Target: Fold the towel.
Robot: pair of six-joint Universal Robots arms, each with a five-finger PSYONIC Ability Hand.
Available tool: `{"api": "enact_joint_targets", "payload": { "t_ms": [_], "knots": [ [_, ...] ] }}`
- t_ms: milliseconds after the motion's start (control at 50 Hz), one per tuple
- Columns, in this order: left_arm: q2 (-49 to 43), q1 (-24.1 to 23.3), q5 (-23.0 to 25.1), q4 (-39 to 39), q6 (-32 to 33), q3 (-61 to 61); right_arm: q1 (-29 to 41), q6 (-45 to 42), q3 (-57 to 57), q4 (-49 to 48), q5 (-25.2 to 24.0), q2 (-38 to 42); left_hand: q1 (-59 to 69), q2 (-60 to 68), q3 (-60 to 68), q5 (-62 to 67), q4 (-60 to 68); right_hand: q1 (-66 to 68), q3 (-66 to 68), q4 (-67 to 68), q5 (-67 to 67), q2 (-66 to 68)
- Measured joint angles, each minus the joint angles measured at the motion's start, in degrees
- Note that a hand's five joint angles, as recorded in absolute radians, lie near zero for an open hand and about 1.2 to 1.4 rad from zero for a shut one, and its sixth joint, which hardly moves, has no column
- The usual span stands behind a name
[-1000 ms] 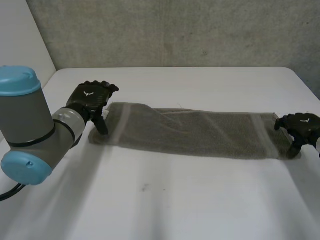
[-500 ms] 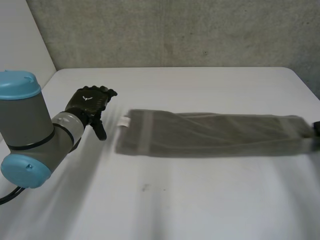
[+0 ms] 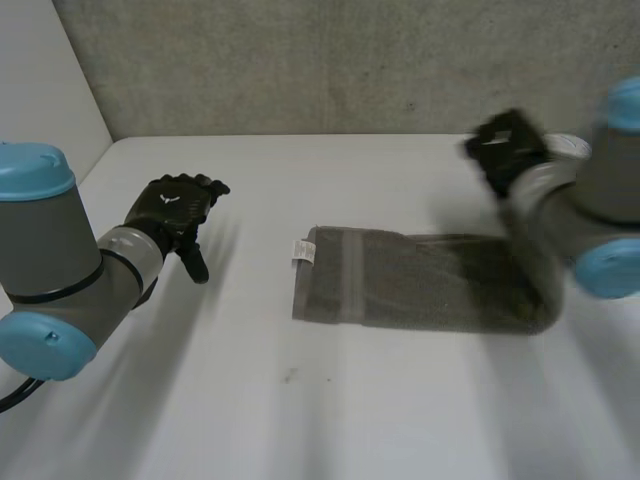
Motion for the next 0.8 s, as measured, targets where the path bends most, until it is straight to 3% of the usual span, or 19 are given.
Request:
{"api": "enact_joint_targets", "payload": {
  "t_ms": [60, 180, 200, 300, 360, 460, 600, 680, 800],
  "knots": [
    [0.25, -0.08, 0.03, 0.05, 0.0, -0.39, 8.55, -0.14, -0.91, -0.12, 0.1, 3.07, 0.0, 0.0, 0.0, 0.0, 0.0, 0.0, 0.0, 0.0, 0.0, 0.0],
    [0.4, -0.18, 0.07, 0.12, 0.0, -0.69, 18.68, -0.49, -0.81, -0.33, -0.36, 8.82, 0.0, 0.0, 0.0, 0.0, 0.0, 0.0, 0.0, 0.0, 0.0, 0.0],
    [0.41, -0.18, 0.07, 0.13, 0.0, -0.71, 19.94, -0.65, -0.77, -0.32, -0.36, 9.81, 0.0, -0.04, -0.01, 0.0, 0.0, -5.13, -4.17, -4.29, -4.48, -5.19],
    [0.42, -0.3, 0.1, 0.14, 0.01, -0.72, 24.14, -2.42, -0.49, 0.18, 0.73, 14.06, 0.0, -0.05, 0.0, 0.0, 0.0, -52.46, -52.23, -52.11, -54.81, -52.97],
    [0.39, -0.37, 0.11, 0.14, 0.01, -0.72, 24.47, -2.84, -0.02, 0.41, 1.98, 13.83, 0.0, -0.05, 0.0, 0.0, 0.0, -61.37, -61.94, -61.94, -62.96, -60.66],
    [0.4, -0.49, 0.11, 0.16, 0.02, -0.65, 22.89, 0.93, 2.27, 0.16, 3.49, 8.79, 0.0, -0.04, 0.0, 0.0, 0.0, -62.45, -62.26, -62.05, -62.96, -60.87],
    [0.49, -0.66, 0.11, 0.19, 0.02, -0.45, 15.18, 16.02, 8.76, -0.4, 2.54, -2.61, 0.0, -0.05, 0.0, 0.0, 0.0, -62.66, -62.26, -62.05, -62.96, -60.87],
    [0.51, -0.92, 0.13, 0.22, 0.12, -0.09, 8.32, 26.4, 14.69, -0.2, -0.8, -8.46, 0.0, -0.05, 0.0, 0.0, 0.0, -62.68, -62.26, -62.05, -62.96, -60.87],
    [-0.69, -2.98, 1.24, 0.23, 0.7, 2.39, -1.44, 32.07, 23.76, 0.15, -7.9, -12.03, 0.26, 0.54, 0.5, 0.0, 0.49, -62.69, -62.26, -62.05, -62.96, -60.87]
  ]
}}
